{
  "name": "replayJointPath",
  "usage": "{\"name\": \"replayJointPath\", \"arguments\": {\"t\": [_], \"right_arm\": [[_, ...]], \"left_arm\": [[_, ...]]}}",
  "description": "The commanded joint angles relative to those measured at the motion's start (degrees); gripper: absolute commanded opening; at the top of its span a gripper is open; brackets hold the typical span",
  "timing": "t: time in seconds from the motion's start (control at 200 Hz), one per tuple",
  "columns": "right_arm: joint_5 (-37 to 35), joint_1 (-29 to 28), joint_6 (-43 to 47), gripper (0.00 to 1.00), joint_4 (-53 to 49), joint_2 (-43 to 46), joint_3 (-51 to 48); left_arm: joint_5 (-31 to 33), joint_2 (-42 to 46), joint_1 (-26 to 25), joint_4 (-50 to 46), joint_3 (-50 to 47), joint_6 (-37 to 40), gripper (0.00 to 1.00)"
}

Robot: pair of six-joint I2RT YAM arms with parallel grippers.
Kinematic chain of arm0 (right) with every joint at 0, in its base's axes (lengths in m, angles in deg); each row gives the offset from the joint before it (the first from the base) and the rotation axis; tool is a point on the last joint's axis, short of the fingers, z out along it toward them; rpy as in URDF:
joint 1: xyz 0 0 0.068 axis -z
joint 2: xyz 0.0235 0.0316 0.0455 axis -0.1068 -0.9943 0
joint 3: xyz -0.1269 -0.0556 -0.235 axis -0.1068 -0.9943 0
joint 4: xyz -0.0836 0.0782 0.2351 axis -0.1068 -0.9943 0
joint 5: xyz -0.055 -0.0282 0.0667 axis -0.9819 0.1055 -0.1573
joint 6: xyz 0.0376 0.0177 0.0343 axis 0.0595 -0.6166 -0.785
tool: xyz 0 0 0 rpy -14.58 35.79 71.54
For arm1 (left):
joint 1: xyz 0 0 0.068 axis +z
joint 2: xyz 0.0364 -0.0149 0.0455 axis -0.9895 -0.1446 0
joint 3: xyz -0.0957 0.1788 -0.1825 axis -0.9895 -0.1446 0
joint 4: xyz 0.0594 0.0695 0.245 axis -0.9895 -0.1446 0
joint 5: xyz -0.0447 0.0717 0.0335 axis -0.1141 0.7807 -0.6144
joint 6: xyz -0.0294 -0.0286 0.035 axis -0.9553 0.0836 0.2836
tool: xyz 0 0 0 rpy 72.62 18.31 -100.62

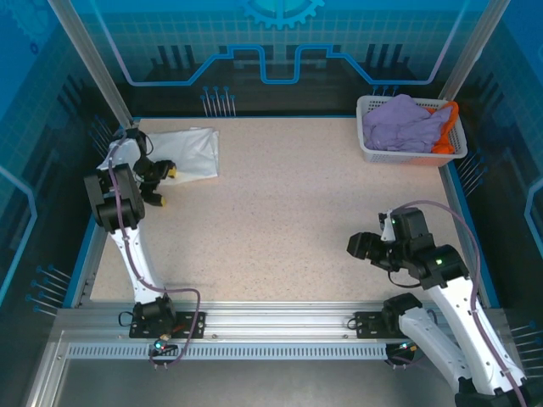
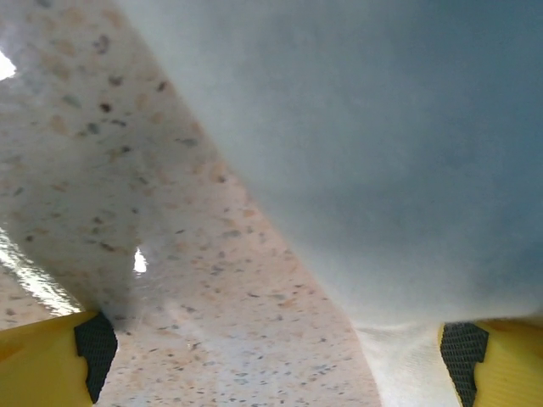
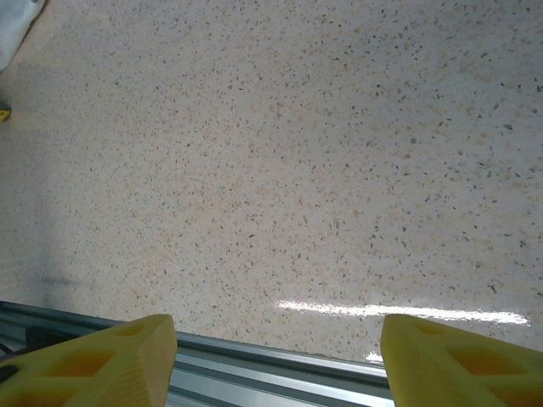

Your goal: Fold and stack the t-shirts

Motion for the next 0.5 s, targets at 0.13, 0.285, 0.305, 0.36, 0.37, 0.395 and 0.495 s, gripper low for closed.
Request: {"name": "replayJointPath", "arguments": {"t": [0.13,0.285,0.305,0.36,0.37,0.395,0.495], "right_arm": [[-1.2,0.5,-0.8,0.66,-3.8,1.2,2.5],[-1.3,0.5,-0.9,0.66,-3.8,1.3,2.3],[-1.3,0.5,-0.9,0.66,-3.8,1.3,2.3],[-1.1,0.5,-0.8,0.66,-3.6,1.1,2.4],[-1.1,0.5,-0.8,0.66,-3.5,1.1,2.4],[-1.1,0.4,-0.7,0.66,-3.4,1.0,2.4],[-0.9,0.5,-0.5,0.66,-2.5,0.8,2.1]], "left_arm": [[-0.2,-8.5,-0.3,21.2,8.7,4.2,0.98],[-0.7,-10.8,-0.2,19.5,13.3,5.0,0.99],[-1.0,-11.2,-0.2,19.0,14.2,5.0,0.99],[-1.4,-12.4,-0.1,17.1,17.1,4.9,0.98],[-1.4,-12.5,-0.2,16.9,17.5,4.9,0.99],[-1.4,-12.3,-0.2,16.7,17.9,4.9,0.99],[-0.7,-9.3,-0.2,17.3,15.6,5.3,0.99]]}}
